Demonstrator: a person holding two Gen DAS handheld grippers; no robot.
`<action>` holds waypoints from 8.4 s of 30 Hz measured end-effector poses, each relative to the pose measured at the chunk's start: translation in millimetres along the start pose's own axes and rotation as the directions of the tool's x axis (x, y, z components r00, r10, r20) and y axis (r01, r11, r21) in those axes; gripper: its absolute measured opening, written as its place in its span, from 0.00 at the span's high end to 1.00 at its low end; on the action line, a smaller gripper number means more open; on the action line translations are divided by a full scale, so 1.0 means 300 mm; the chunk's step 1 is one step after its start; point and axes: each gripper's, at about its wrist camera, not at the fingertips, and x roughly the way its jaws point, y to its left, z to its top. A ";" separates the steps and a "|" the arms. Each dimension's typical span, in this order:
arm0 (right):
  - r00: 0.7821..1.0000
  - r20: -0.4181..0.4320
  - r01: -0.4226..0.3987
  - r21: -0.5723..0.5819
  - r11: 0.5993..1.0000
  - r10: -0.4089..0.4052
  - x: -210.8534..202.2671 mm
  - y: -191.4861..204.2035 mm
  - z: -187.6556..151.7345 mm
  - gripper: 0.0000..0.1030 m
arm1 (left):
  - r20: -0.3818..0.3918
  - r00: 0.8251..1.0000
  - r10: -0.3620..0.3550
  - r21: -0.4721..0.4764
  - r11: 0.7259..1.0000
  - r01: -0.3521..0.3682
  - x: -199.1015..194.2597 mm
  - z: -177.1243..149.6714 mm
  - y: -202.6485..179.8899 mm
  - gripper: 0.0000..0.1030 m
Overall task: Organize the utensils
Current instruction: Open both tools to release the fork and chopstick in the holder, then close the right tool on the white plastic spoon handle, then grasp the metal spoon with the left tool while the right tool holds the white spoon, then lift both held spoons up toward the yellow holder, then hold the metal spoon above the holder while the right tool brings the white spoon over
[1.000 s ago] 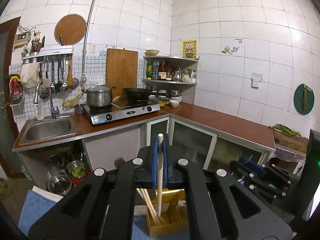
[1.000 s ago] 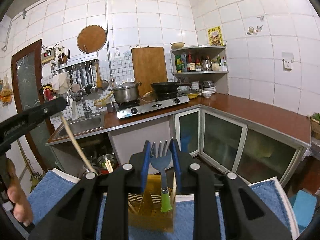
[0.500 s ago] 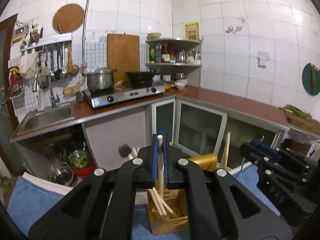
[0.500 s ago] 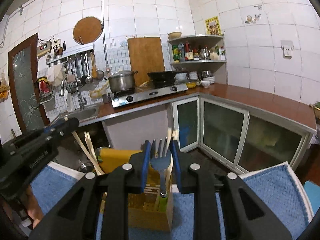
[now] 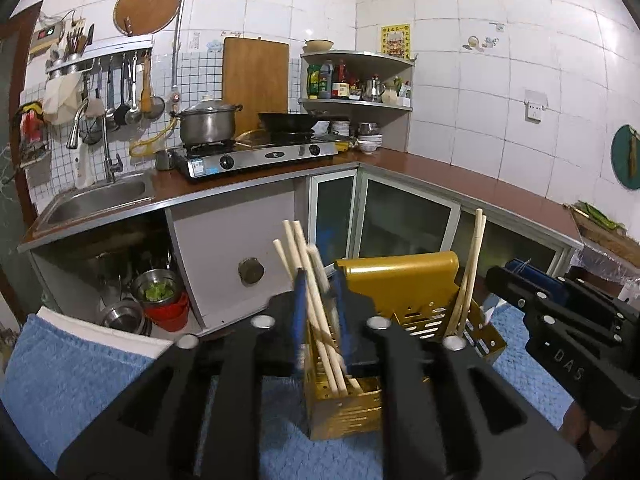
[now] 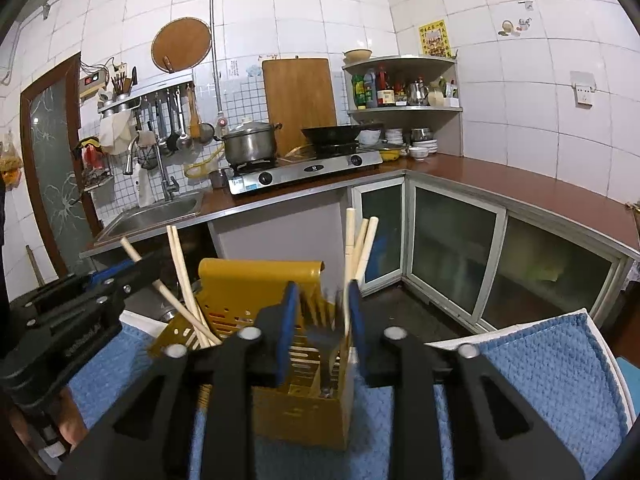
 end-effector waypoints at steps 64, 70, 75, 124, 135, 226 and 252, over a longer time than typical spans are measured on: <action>0.857 -0.515 -0.106 -0.155 0.982 0.011 -0.262 0.450 -0.665 0.83 | -0.326 0.938 0.117 -0.065 0.987 -0.146 -0.445 -0.545 0.432 0.05; 0.847 -0.532 -0.090 -0.124 0.988 0.010 -0.222 0.424 -0.618 0.89 | -0.344 0.933 0.106 -0.063 0.989 -0.135 -0.431 -0.525 0.395 0.05; 0.861 -0.508 -0.037 -0.086 0.996 -0.012 -0.232 0.320 -0.579 0.89 | -0.386 0.921 0.047 -0.097 0.991 -0.092 -0.398 -0.515 0.339 0.05; 0.927 -0.373 0.051 0.042 0.998 -0.032 -0.298 -0.002 -0.451 0.90 | -0.435 0.896 -0.091 -0.157 0.987 0.025 -0.238 -0.388 0.110 0.93; 0.978 -0.206 -0.010 0.063 0.998 0.023 -0.352 -0.026 -0.426 0.90 | -0.262 0.961 -0.091 -0.089 0.994 0.070 -0.339 -0.303 0.090 0.94; 0.926 -0.350 0.228 0.222 0.948 -0.140 -0.102 -0.428 -0.252 0.99 | -0.209 0.968 -0.135 -0.049 0.991 0.128 -0.278 -0.049 0.094 0.99; 0.858 -0.513 0.325 0.527 0.785 -0.011 0.144 -0.642 -0.395 0.76 | -0.239 0.958 -0.160 -0.058 0.987 0.151 -0.202 -0.095 0.106 0.99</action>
